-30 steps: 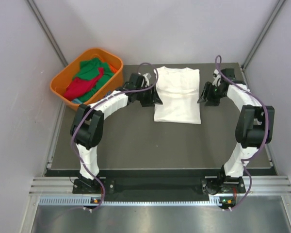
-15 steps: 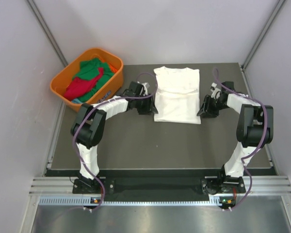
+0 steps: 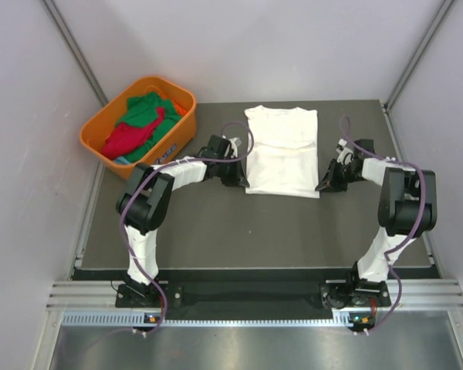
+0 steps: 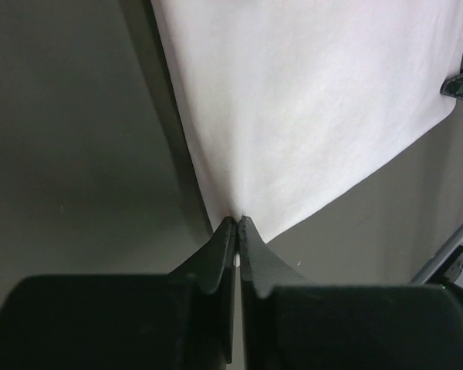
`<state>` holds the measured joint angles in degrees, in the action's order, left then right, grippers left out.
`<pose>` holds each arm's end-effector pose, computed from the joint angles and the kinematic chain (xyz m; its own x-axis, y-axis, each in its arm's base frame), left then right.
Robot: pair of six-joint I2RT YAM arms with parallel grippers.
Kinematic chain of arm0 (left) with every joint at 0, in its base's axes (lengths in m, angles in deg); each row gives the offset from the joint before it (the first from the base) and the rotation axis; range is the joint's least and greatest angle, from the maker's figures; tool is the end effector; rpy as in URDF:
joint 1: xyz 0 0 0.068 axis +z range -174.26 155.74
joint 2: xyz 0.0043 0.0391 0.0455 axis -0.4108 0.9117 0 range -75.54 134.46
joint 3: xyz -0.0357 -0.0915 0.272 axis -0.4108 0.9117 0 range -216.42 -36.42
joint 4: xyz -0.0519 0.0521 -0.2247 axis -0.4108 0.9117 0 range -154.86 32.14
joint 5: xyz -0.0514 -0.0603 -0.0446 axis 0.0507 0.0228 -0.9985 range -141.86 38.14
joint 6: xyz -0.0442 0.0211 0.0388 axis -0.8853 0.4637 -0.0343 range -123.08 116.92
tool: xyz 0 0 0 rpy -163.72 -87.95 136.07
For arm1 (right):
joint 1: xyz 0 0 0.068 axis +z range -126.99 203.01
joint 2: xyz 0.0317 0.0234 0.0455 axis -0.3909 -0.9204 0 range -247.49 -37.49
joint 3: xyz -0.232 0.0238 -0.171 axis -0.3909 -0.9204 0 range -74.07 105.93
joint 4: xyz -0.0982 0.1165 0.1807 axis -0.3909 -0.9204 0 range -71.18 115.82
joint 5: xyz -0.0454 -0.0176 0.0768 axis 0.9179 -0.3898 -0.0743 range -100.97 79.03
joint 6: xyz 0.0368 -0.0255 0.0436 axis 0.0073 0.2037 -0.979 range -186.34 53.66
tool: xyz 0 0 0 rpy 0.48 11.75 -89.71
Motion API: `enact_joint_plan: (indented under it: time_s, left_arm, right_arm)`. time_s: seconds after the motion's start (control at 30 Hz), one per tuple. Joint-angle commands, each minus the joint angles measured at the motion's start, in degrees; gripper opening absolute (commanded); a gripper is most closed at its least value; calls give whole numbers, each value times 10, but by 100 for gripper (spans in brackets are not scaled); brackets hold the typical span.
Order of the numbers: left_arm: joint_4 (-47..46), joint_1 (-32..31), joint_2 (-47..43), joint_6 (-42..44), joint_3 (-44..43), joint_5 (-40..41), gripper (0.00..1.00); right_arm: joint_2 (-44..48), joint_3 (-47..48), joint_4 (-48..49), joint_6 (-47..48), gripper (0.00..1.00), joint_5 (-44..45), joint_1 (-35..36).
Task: Fold and stack the t-shirts
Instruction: Fold the tshirt
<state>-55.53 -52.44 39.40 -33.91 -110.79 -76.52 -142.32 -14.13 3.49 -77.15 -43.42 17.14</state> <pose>0.3597 -0.2152 0.1823 -0.9203 -0.0352 -0.3896 0.2266 0.7639 -0.6042 0.3338 -0.0086 0.1684 -0.9234 0.2541 -0.2876 0.0539 0.8278 0.5585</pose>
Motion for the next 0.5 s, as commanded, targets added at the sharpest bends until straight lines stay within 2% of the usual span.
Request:
enact_joint_plan:
  time_s: [0.0, 0.27, 0.47]
  left_arm:
    - [-41, -3, -10, -5, 20, -17, 0]
    - [-58, -3, -64, -32, 78, 8, 0]
    - [-64, -4, -80, -34, 102, 7, 0]
  right_arm:
    - [53, -13, 41, -4, 0, -3, -16]
    - [131, -120, 137, -61, 0, -4, -20]
    - [147, -182, 167, -76, 0, 8, -20]
